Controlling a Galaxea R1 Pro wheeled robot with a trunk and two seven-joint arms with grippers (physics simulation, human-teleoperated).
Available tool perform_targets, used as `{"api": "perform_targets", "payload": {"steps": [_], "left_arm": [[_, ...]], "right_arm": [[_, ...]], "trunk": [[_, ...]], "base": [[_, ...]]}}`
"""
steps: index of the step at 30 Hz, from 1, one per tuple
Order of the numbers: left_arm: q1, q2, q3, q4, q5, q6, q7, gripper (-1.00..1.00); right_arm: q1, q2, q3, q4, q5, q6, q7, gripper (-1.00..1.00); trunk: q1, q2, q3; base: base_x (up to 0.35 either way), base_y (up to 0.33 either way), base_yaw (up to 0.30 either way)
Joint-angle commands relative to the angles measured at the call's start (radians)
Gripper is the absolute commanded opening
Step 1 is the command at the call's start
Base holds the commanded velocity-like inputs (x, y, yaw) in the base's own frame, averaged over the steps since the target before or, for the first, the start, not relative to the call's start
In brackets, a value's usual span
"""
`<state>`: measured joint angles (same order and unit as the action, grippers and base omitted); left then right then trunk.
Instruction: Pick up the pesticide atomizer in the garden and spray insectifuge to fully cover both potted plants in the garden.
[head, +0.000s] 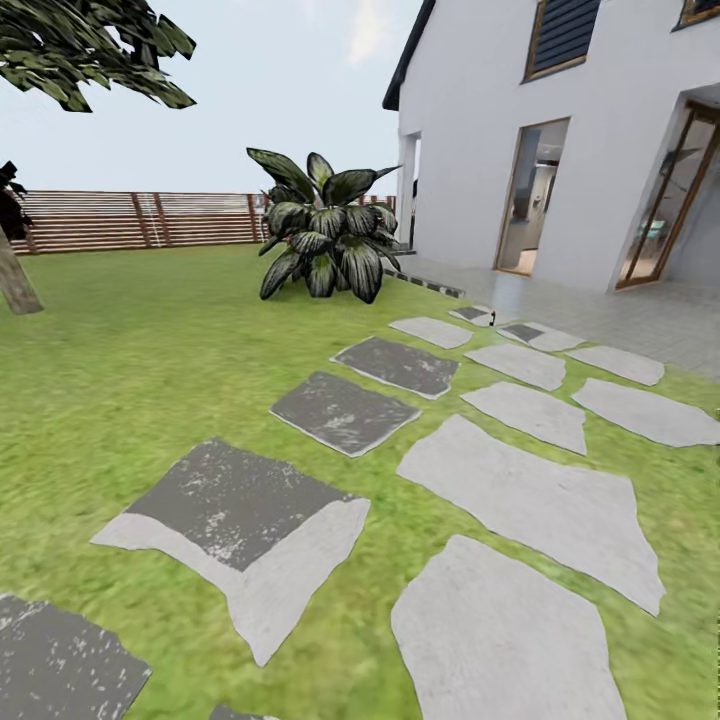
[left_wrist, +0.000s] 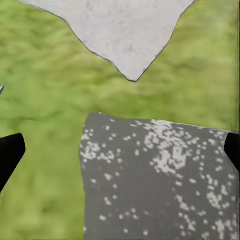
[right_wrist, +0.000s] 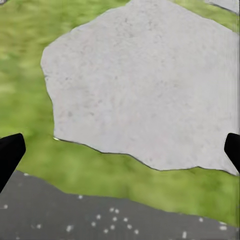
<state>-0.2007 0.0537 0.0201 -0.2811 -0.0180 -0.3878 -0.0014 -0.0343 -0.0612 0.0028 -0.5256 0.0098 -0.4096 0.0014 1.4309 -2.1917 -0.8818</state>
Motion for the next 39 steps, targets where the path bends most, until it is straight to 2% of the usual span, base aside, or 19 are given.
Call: {"api": "perform_targets", "payload": {"steps": [1, 21, 39], "left_arm": [[0.000, 0.000, 0.002, 0.000, -0.002, -0.003, 0.000, 1.00], [0.000, 0.000, 0.003, -0.001, -0.002, -0.002, 0.000, 1.00], [0.000, 0.000, 0.003, -0.001, -0.002, -0.002, 0.000, 1.00]], "right_arm": [[-0.001, 0.000, 0.000, 0.001, 0.001, -0.003, 0.000, 1.00], [-0.001, 0.000, 0.000, 0.001, 0.001, -0.003, 0.000, 1.00], [-0.001, -0.002, -0.006, 0.002, 0.002, -0.005, -0.006, 1.00]], "trunk": [[0.000, 0.000, -0.001], [0.000, 0.000, -0.001], [0.000, 0.000, -0.001]], "base": [[0.339, 0.000, -0.267], [0.339, 0.000, -0.263], [0.339, 0.000, -0.019]]}}
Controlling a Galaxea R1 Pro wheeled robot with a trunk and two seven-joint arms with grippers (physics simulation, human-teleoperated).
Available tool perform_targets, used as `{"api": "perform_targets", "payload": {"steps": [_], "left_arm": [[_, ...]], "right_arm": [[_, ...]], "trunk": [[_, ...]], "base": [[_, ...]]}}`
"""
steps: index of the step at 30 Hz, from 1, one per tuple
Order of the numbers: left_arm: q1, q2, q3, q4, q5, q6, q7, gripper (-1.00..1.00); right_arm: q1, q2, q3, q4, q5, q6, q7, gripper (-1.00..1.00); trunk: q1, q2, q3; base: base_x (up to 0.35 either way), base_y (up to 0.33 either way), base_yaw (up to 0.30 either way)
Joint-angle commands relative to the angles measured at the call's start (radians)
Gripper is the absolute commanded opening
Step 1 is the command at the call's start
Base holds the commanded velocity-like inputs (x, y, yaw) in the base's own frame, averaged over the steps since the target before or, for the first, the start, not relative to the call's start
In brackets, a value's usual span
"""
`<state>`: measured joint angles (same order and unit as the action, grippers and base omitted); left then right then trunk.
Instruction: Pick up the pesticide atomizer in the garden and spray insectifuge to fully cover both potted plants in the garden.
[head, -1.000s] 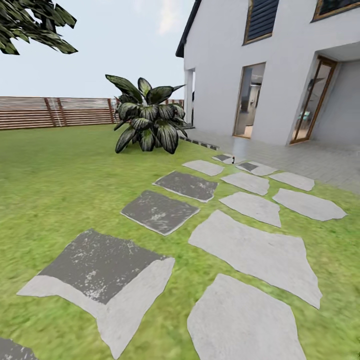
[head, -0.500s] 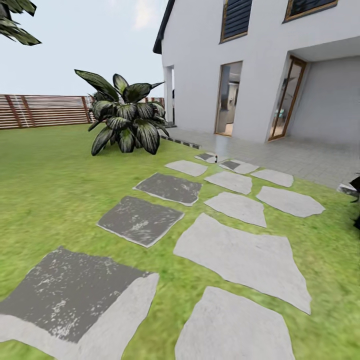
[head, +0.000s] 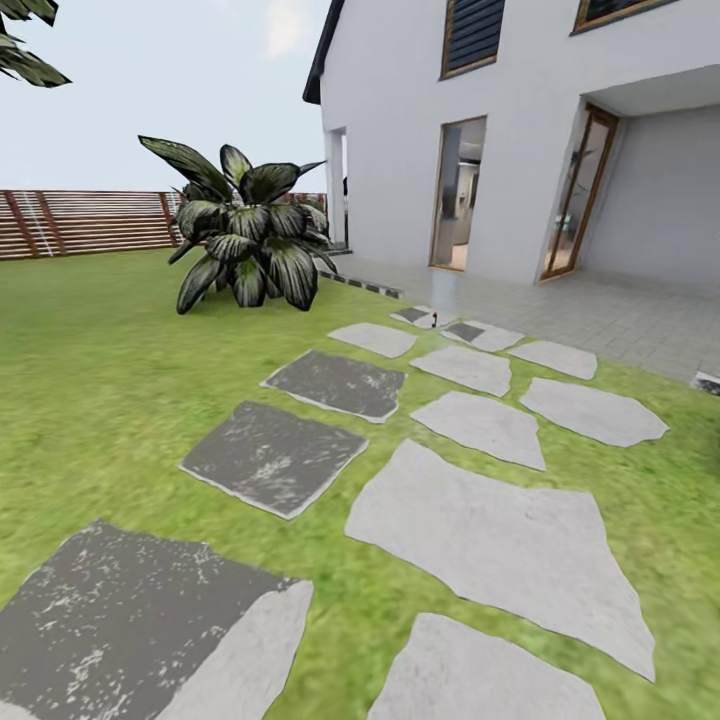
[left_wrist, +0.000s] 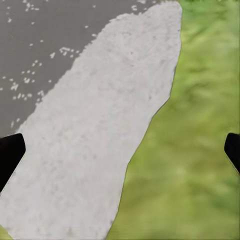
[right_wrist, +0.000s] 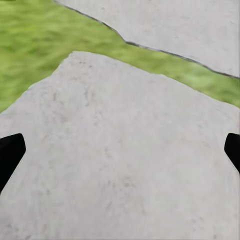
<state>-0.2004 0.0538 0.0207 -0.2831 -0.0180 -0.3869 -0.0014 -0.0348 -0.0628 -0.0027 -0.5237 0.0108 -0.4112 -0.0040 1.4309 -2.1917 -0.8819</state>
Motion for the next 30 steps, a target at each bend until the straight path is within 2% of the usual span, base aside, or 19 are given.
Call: {"api": "perform_targets", "payload": {"steps": [1, 20, 30], "left_arm": [[-0.001, 0.000, 0.002, 0.001, -0.002, -0.003, 0.000, 1.00], [-0.001, 0.000, 0.002, 0.001, -0.002, -0.003, 0.000, 1.00], [-0.001, 0.001, 0.002, 0.001, -0.002, -0.003, 0.000, 1.00]], "right_arm": [[0.000, 0.000, -0.001, 0.001, 0.001, -0.003, -0.001, 1.00], [0.000, 0.000, 0.001, -0.001, -0.001, -0.002, 0.001, 1.00], [0.000, 0.000, 0.000, -0.001, -0.001, -0.003, -0.001, 1.00]], "trunk": [[0.000, 0.000, -0.001], [0.000, 0.000, -0.001], [0.000, 0.000, -0.001]], "base": [[0.339, 0.000, 0.000], [0.339, 0.000, -0.001], [0.339, 0.000, -0.210]]}}
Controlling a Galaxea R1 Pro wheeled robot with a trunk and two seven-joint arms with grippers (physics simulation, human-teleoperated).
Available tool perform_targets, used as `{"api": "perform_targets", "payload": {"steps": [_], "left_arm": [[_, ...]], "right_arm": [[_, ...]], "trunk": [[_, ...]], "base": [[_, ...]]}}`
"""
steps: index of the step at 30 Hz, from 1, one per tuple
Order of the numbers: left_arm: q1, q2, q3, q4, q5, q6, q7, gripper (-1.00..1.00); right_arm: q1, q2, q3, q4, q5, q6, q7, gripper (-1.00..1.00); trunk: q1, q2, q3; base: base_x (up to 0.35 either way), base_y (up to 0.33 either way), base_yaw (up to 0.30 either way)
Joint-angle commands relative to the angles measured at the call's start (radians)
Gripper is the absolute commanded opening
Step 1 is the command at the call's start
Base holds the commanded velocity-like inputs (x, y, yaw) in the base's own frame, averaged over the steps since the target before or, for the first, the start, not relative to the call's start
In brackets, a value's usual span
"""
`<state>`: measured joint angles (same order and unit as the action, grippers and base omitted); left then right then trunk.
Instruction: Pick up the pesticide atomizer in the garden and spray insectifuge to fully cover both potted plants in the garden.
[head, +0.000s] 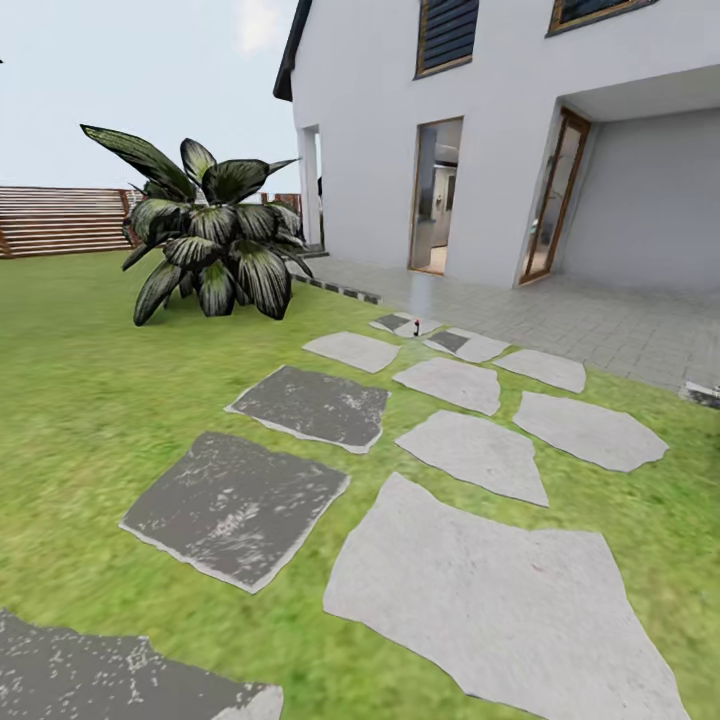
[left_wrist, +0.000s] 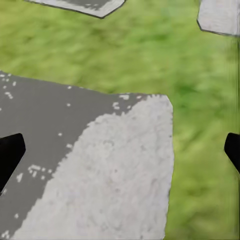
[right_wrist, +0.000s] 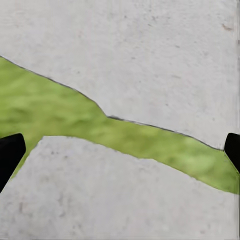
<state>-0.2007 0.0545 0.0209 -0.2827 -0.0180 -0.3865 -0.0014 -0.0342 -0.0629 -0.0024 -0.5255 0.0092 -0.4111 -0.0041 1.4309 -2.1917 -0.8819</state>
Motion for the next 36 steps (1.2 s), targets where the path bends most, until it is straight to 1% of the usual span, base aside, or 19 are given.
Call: {"api": "perform_targets", "payload": {"steps": [1, 6, 36], "left_arm": [[0.000, 0.000, 0.002, 0.000, -0.002, -0.003, 0.000, 1.00], [0.000, 0.000, 0.002, 0.000, -0.002, -0.003, 0.000, 1.00], [0.000, 0.000, 0.002, 0.001, -0.002, -0.003, 0.000, 1.00]], "right_arm": [[-0.001, 0.000, 0.000, 0.001, 0.001, -0.003, 0.000, 1.00], [-0.001, 0.000, 0.000, 0.001, 0.000, -0.003, 0.000, 1.00], [-0.001, 0.000, 0.001, 0.001, 0.001, -0.003, 0.000, 1.00]], "trunk": [[0.000, 0.000, -0.001], [0.000, 0.000, -0.001], [0.000, 0.000, -0.001]], "base": [[0.339, 0.000, -0.207], [0.339, 0.000, -0.067], [0.339, 0.000, -0.001]]}}
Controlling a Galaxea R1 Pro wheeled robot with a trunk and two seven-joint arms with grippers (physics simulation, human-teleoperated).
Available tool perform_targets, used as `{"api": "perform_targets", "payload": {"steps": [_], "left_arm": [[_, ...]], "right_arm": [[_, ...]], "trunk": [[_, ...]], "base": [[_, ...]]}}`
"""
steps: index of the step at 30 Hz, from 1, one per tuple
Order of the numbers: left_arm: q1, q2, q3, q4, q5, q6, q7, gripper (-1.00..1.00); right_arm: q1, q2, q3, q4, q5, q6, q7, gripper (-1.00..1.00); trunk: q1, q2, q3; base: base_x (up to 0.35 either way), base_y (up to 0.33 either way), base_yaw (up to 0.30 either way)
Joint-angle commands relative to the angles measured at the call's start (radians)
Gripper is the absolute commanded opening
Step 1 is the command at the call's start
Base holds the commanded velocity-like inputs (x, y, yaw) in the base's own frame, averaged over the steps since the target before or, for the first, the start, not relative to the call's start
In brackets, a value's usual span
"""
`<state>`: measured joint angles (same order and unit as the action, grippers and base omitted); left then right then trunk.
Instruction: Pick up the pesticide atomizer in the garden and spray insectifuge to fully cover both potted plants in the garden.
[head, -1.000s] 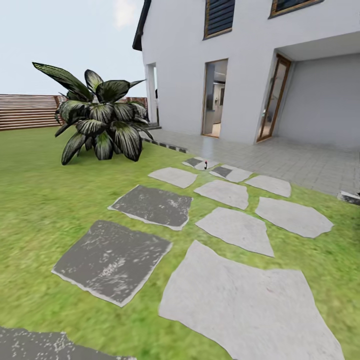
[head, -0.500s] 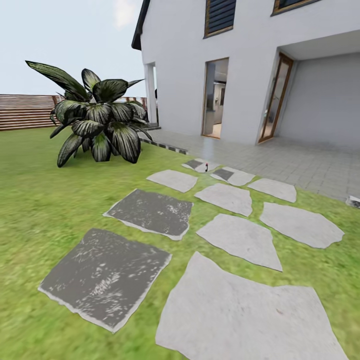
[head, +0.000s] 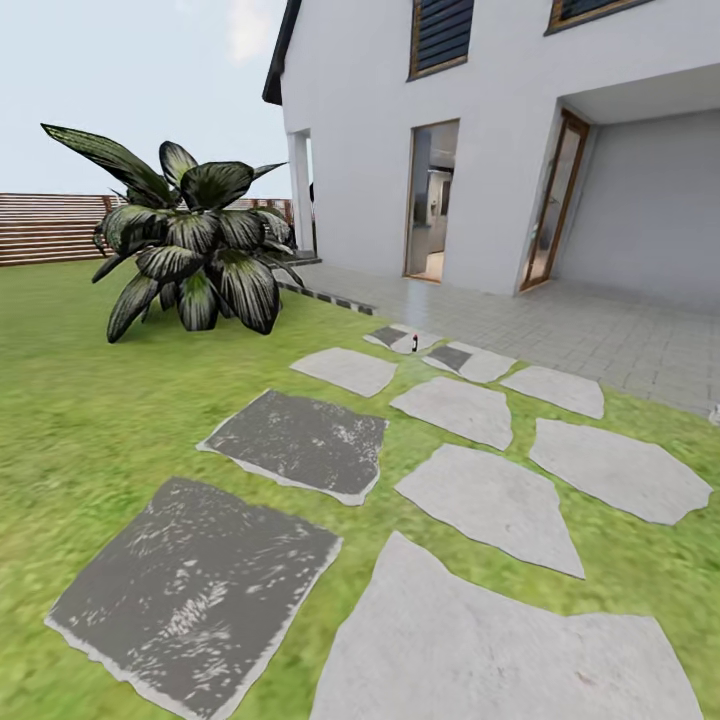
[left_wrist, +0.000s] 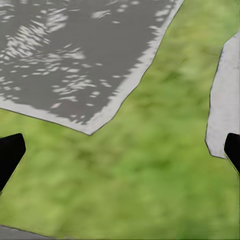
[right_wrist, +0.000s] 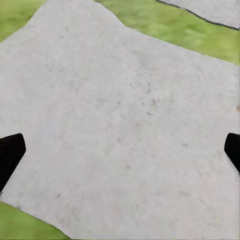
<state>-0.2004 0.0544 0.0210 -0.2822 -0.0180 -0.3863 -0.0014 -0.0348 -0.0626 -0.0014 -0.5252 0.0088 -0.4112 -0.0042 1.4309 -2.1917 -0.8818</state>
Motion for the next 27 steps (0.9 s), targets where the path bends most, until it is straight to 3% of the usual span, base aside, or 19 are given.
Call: {"api": "perform_targets", "payload": {"steps": [1, 8, 16, 27], "left_arm": [[-0.001, 0.000, 0.002, 0.000, -0.002, -0.004, 0.000, 1.00], [-0.001, 0.000, 0.002, 0.001, -0.002, -0.003, 0.000, 1.00], [-0.001, 0.001, 0.002, 0.000, -0.002, -0.004, 0.000, 1.00], [-0.001, 0.001, 0.002, 0.000, -0.002, -0.004, 0.000, 1.00]], "right_arm": [[0.000, 0.000, 0.000, 0.001, 0.001, -0.003, 0.000, 1.00], [0.000, 0.000, 0.000, 0.001, 0.000, -0.003, 0.001, 1.00], [0.000, 0.000, 0.001, 0.001, 0.000, -0.003, 0.001, 1.00], [0.000, 0.000, 0.001, 0.001, 0.000, -0.003, 0.001, 1.00]], "trunk": [[0.000, 0.000, -0.001], [0.000, 0.000, -0.001], [0.000, 0.000, -0.001], [0.000, 0.000, -0.001]], "base": [[0.339, 0.000, 0.000], [0.339, 0.000, -0.027], [0.339, 0.000, -0.195], [0.339, 0.000, -0.017]]}}
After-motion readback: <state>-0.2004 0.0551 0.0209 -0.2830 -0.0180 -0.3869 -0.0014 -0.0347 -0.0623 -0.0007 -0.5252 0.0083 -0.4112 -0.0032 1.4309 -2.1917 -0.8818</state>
